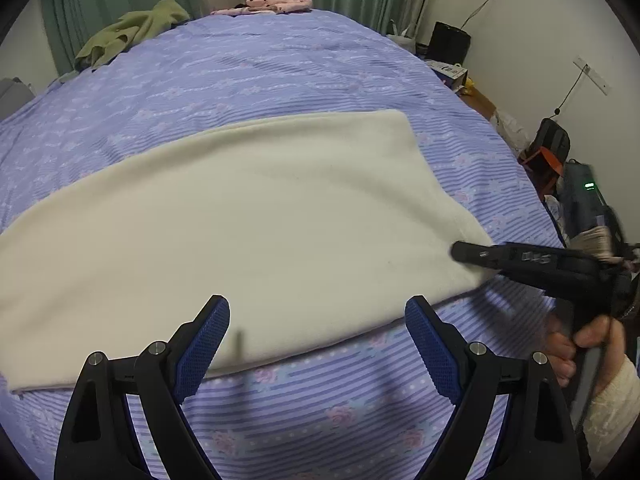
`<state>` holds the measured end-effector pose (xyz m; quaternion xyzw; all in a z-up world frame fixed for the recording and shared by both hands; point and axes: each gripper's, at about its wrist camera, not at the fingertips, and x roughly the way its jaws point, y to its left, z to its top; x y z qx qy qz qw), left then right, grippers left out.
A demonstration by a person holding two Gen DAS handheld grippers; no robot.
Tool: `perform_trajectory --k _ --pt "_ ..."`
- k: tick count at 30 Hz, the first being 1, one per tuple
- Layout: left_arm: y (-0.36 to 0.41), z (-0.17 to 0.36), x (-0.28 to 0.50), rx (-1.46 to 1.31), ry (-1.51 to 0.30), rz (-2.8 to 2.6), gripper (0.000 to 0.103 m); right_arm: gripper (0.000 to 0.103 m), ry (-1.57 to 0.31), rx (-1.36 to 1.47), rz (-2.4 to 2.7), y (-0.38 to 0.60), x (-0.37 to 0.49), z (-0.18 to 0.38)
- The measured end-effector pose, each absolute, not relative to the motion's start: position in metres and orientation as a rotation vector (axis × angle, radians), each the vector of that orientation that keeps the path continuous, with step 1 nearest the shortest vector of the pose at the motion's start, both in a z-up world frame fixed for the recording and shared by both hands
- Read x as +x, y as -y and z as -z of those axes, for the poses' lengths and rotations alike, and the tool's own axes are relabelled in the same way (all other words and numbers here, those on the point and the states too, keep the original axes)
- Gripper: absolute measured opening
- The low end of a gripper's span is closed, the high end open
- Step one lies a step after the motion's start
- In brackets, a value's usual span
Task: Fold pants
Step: 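Grasp the end of the trouser strip with the right tool, then fold the strip end over with the right tool and open it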
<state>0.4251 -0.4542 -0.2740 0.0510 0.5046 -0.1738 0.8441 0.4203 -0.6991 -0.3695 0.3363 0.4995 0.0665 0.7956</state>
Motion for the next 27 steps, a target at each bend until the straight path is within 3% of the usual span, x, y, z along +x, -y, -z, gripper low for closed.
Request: perform_trajectory --k 3,6,8,10,13,17,23,27 --pt "0.458 0.269 0.427 0.099 -1.049 0.386 0.090 0.013 -0.991 0.711 -0.117 0.702 0.404 0.338" --pt "0.462 0.271 0.430 0.123 -1.047 0.376 0.090 0.014 -1.083 0.528 -0.028 0.686 0.409 0.348" --pt "0.461 0.270 0.431 0.136 -1.040 0.368 0.090 0.026 -1.109 0.477 -0.006 0.682 0.410 0.357" --pt "0.457 0.268 0.432 0.130 -1.026 0.363 0.090 0.049 -1.082 0.448 0.045 0.688 0.405 0.339" --pt "0.451 0.269 0.437 0.125 -1.008 0.352 0.090 0.066 -0.903 0.301 0.146 0.694 0.403 0.293" --pt "0.448 0.270 0.456 0.133 -0.967 0.313 0.090 0.066 -0.865 0.277 0.003 0.692 0.457 0.273" --pt "0.443 0.270 0.493 0.143 -0.919 0.305 0.090 0.065 -0.902 0.243 -0.158 0.679 0.545 0.290" --pt "0.440 0.275 0.501 0.150 -0.906 0.301 0.090 0.055 -0.988 0.247 -0.184 0.672 0.588 0.322"
